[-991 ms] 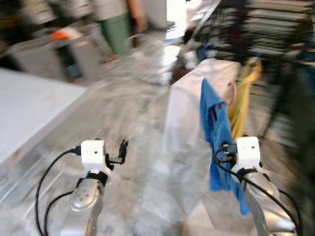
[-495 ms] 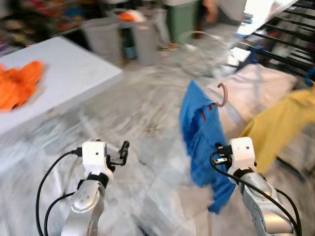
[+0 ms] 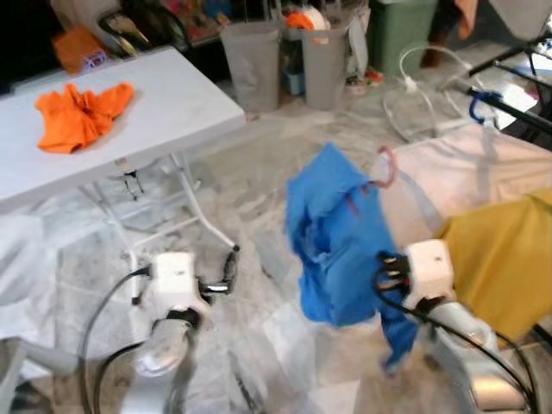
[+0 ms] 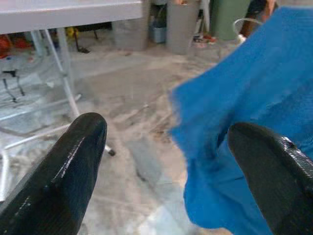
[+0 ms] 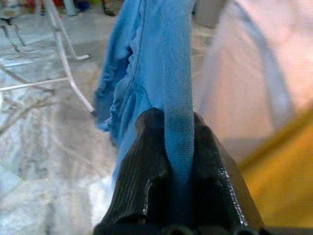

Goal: Hang hanger

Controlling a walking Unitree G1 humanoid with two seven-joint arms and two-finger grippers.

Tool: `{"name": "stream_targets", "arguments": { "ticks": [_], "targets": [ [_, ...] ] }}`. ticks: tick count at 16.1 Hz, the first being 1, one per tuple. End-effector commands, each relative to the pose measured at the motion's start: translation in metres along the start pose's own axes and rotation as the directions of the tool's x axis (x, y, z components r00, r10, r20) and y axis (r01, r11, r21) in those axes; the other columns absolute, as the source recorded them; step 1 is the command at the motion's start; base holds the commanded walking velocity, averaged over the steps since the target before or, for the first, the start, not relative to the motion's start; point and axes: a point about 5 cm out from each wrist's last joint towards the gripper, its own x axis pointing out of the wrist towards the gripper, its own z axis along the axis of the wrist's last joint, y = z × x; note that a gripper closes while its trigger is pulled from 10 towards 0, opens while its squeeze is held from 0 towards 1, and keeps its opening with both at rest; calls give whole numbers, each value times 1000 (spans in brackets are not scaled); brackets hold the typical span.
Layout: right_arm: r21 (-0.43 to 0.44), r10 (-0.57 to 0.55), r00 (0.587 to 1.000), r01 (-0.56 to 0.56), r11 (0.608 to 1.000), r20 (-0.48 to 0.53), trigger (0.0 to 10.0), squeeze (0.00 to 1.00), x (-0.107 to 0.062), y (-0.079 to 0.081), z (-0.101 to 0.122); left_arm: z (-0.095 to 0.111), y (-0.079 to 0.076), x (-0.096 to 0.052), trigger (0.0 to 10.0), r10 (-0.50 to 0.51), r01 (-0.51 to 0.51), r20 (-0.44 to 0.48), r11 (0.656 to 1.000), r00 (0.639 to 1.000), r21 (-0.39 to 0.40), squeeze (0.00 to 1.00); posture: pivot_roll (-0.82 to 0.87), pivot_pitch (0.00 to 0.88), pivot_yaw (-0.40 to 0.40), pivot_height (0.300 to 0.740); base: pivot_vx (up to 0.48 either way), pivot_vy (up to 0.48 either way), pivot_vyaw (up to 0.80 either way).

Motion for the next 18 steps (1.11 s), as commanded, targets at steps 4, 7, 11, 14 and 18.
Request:
{"name": "stream_targets", "arguments": {
  "ticks": [4, 7, 11, 14, 18],
  "targets": [
    [0, 27, 998, -27, 1000, 56, 10000, 0, 3, 8, 12, 1, 10, -1, 10000, 26, -26, -8, 1000, 1000, 10, 0, -121, 29, 68, 740, 0, 240, 0],
    [-3, 37, 998, -37, 999, 57, 10000, 0, 1, 10, 12, 1, 11, -2, 10000, 30, -29, -14, 1000, 999, 10, 0, -119, 29, 73, 740, 0, 480, 0],
    [0, 38, 997, -38, 999, 63, 10000, 0, 1, 10, 13, 1, 10, 0, 10000, 27, -27, -19, 999, 999, 21, 0, -121, 25, 80, 740, 0, 480, 0],
    [-4, 39, 997, -38, 999, 69, 10000, 0, 3, 9, 15, 3, 10, 2, 10000, 19, -18, -11, 999, 1000, 43, 0, -121, 18, 82, 740, 0, 140, 0],
    [-31, 118, 990, -116, 993, 80, 10000, 0, 3, 2, 20, 4, 8, 6, 10000, 4, -4, -9, 999, 1000, 50, 0, -121, 6, 85, 740, 0, 0, 0]
  ]
}}
